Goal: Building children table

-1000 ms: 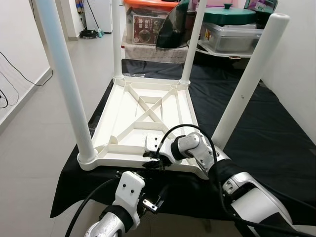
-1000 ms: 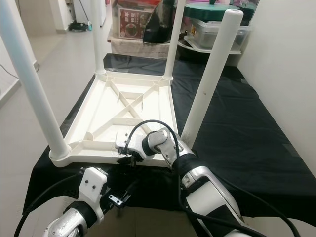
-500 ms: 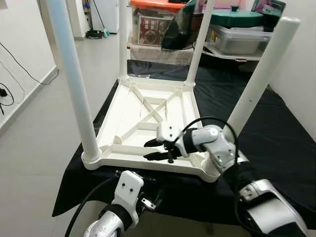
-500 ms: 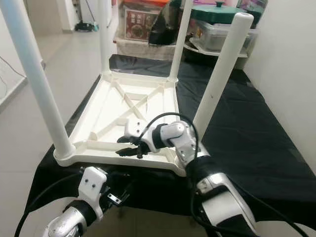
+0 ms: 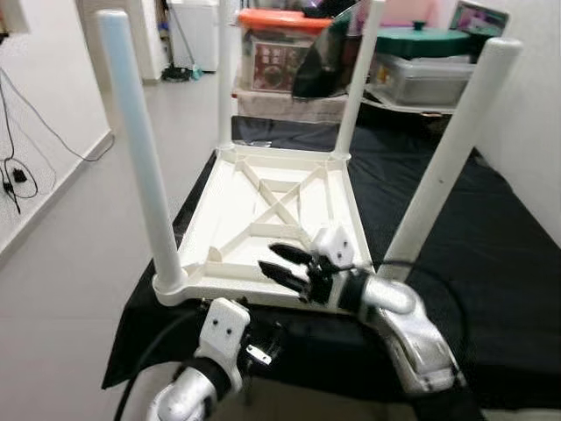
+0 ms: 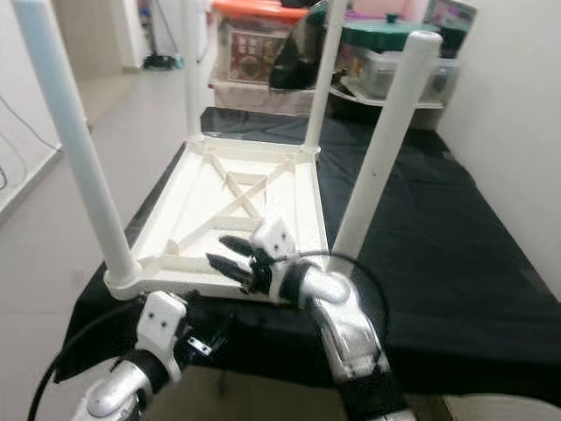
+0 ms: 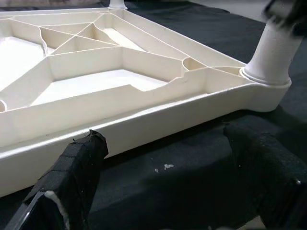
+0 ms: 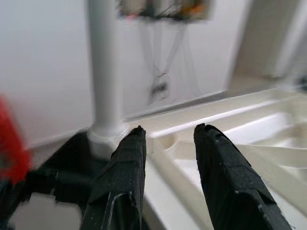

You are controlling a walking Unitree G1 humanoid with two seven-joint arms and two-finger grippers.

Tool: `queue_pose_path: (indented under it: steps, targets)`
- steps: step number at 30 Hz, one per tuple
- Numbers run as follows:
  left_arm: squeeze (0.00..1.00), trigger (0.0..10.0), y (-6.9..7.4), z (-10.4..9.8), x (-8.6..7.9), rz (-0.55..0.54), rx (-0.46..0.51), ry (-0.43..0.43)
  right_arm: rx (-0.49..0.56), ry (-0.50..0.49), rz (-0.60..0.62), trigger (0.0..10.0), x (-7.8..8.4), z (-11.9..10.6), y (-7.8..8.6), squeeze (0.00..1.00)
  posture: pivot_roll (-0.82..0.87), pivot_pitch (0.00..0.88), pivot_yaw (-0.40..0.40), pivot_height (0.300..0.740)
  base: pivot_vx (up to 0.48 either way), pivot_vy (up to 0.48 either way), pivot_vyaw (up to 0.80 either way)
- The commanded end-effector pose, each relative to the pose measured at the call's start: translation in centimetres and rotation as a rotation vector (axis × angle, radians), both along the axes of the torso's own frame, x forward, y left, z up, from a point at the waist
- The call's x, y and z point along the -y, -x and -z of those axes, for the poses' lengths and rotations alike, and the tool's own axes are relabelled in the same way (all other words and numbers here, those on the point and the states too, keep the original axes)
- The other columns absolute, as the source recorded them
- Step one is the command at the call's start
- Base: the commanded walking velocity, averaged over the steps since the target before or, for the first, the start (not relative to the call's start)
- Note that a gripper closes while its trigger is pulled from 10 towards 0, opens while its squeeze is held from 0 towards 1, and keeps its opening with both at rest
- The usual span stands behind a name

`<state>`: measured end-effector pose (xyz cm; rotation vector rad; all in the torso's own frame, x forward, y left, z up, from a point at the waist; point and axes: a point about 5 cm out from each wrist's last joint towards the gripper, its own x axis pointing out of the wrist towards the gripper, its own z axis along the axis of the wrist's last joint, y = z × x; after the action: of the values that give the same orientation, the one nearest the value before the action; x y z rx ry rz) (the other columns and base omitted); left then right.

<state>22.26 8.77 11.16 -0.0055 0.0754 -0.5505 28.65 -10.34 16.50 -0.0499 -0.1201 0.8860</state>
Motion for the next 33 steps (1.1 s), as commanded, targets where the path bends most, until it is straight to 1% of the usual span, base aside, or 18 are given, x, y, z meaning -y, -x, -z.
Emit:
queue_pose_path:
  steps: [1,3,5,6,7,8,9,10,12,13,15,16,17,18,20,25,29,33]
  targets:
    - [0.0,10.0,-0.1,0.4,-0.2,0.001,-0.007,-0.014,0.035,-0.042,0.088,10.0,0.5,-0.8,0.3,0.0,0.09,0.0,-0.051,0.74,0.0,0.0,0.0]
    - [0.0,10.0,-0.4,0.5,-0.4,-0.002,-0.005,-0.022,0.068,-0.047,0.208,10.0,1.5,-1.1,1.3,0.0,0.08,0.0,-0.038,0.74,0.0,0.0,0.0]
    - [0.0,10.0,-0.5,0.5,-0.4,-0.004,-0.003,-0.024,0.073,-0.045,0.234,10.0,1.7,-1.1,1.5,0.0,0.08,0.0,-0.038,0.74,0.0,0.0,0.0]
    - [0.0,10.0,-0.5,0.5,-0.4,-0.004,-0.002,-0.025,0.075,-0.045,0.248,10.0,1.9,-1.1,1.6,0.27,0.08,0.0,-0.038,0.74,0.0,0.0,0.0]
    - [0.0,10.0,-0.6,0.5,-0.6,-0.01,0.002,-0.029,0.086,-0.041,0.316,10.0,2.8,-1.0,2.5,1.0,0.07,0.0,-0.028,0.74,0.0,0.0,0.0]
    - [0.0,10.0,-0.6,0.5,-0.6,-0.01,0.002,-0.029,0.086,-0.041,0.316,10.0,2.8,-1.0,2.5,1.0,0.07,0.0,-0.028,0.74,0.0,0.0,0.0]
    - [0.0,10.0,-0.7,0.6,-0.7,-0.016,0.006,-0.033,0.086,-0.032,0.386,10.0,3.6,-0.7,3.4,1.0,0.07,0.0,-0.018,0.74,0.0,0.0,0.0]
    - [0.0,10.0,-0.8,0.6,-0.7,-0.017,0.007,-0.034,0.091,-0.023,0.414,10.0,3.9,-0.6,3.7,1.0,0.06,0.0,-0.018,0.74,0.0,0.0,0.0]
    - [0.0,10.0,-0.9,0.6,-0.7,-0.018,0.008,-0.035,0.09,-0.019,0.436,10.0,4.1,-0.6,4.0,1.0,0.06,0.0,-0.018,0.74,0.0,0.0,0.0]
    - [0.0,10.0,-1.0,0.7,-0.8,-0.019,0.009,-0.037,0.097,0.015,0.512,10.0,4.7,-0.3,4.8,1.0,0.06,0.0,-0.017,0.74,0.0,0.0,0.0]
    - [0.0,10.0,-1.0,0.7,-0.8,-0.019,0.009,-0.038,0.104,0.025,0.539,10.0,5.0,-0.3,5.0,1.0,0.06,0.0,-0.017,0.74,0.0,0.0,0.0]
    - [0.0,10.0,-1.1,0.7,-0.8,-0.019,0.009,-0.04,0.113,0.037,0.639,10.0,5.9,-0.3,5.3,0.0,0.06,0.0,-0.012,0.74,0.0,0.0,0.0]
    - [0.0,10.0,-1.1,0.7,-0.8,-0.019,0.009,-0.04,0.113,0.037,0.639,10.0,5.9,-0.3,5.3,0.0,0.06,0.0,-0.012,0.74,0.0,0.0,0.0]
    - [0.0,10.0,-1.1,0.7,-0.9,-0.018,0.011,-0.042,0.112,0.049,0.71,10.0,6.5,-0.3,5.7,0.0,0.06,0.0,-0.009,0.74,0.0,0.0,0.0]
    - [0.0,10.0,-1.2,0.8,-0.9,-0.017,0.011,-0.043,0.111,0.072,0.789,10.0,7.2,-0.2,6.2,0.0,0.06,0.0,-0.005,0.74,0.0,0.0,0.0]
    - [0.0,10.0,-1.2,0.8,-1.0,-0.014,0.012,-0.043,0.075,0.084,0.893,10.0,8.0,0.1,6.5,0.0,0.06,0.0,-0.002,0.74,0.0,0.0,0.0]
    - [0.0,10.0,-1.2,1.0,-1.0,-0.011,0.01,-0.045,0.077,0.082,0.927,10.0,7.8,-0.1,6.2,0.0,0.06,0.0,-0.005,0.74,0.0,0.0,0.0]
    - [0.0,10.0,-1.2,1.0,-0.9,-0.005,0.009,-0.042,0.064,0.036,0.917,10.0,6.7,-0.5,4.8,0.0,0.07,0.0,-0.007,0.74,0.0,0.0,0.0]
